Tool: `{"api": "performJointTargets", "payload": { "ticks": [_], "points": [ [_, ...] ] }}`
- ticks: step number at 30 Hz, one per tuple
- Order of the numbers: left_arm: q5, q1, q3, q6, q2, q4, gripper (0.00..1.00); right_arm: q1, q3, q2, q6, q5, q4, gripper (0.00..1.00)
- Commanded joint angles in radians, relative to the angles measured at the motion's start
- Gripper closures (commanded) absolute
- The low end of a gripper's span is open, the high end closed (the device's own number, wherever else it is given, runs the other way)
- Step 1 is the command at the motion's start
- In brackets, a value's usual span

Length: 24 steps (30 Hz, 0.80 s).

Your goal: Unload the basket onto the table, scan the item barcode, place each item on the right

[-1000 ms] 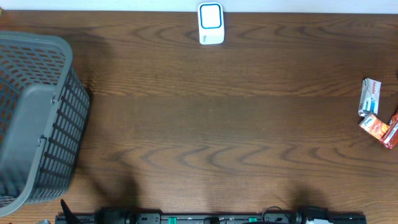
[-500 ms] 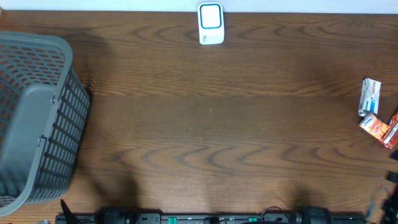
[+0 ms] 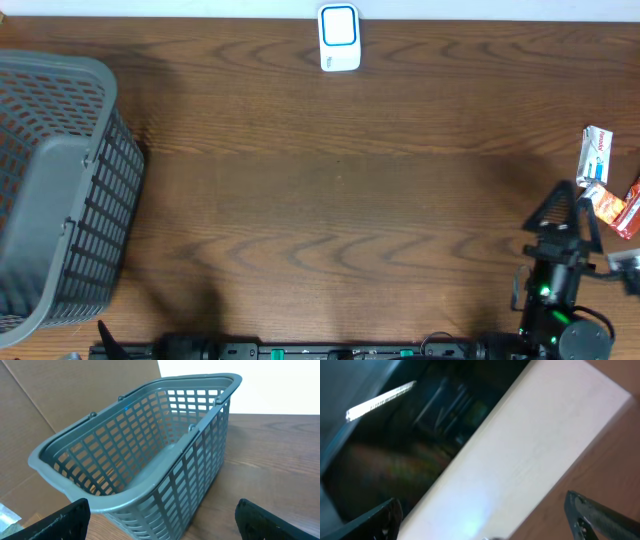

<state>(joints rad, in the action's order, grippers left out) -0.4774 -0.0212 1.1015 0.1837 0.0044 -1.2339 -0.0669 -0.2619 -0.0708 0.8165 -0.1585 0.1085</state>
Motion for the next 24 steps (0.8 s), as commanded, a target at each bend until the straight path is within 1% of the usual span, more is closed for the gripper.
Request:
{"api": "performJointTargets", "payload": {
  "ticks": [1,2,7,11,16,19,24],
  "points": [
    [-0.006,0.005,0.002,-0.002,-0.001,0.000,0.07,0.009,0.082,0.060,-0.377,0.208,0.075,0.01],
    [-0.006,0.005,0.002,-0.002,-0.001,0.000,0.07,0.009,0.118,0.066,-0.454,0.256,0.097,0.01],
    [-0.006,0.005,0.002,-0.002,-0.001,0.000,0.07,0.009,0.197,0.065,-0.514,0.284,0.103,0.01],
    [-0.006,0.005,0.002,-0.002,-0.001,0.000,0.07,0.009,0.257,0.066,-0.626,0.325,0.105,0.01],
    [-0.006,0.005,0.002,-0.002,-0.001,-0.001,0.07,0.009,0.257,0.066,-0.762,0.316,-0.033,0.01],
    [-0.006,0.005,0.002,-0.002,-0.001,0.000,0.07,0.009,0.257,0.066,-0.814,0.280,-0.180,0.01],
    [-0.006,0.005,0.002,-0.002,-0.001,0.000,0.07,0.009,0.256,0.066,-0.841,0.250,-0.178,0.01]
  ]
}}
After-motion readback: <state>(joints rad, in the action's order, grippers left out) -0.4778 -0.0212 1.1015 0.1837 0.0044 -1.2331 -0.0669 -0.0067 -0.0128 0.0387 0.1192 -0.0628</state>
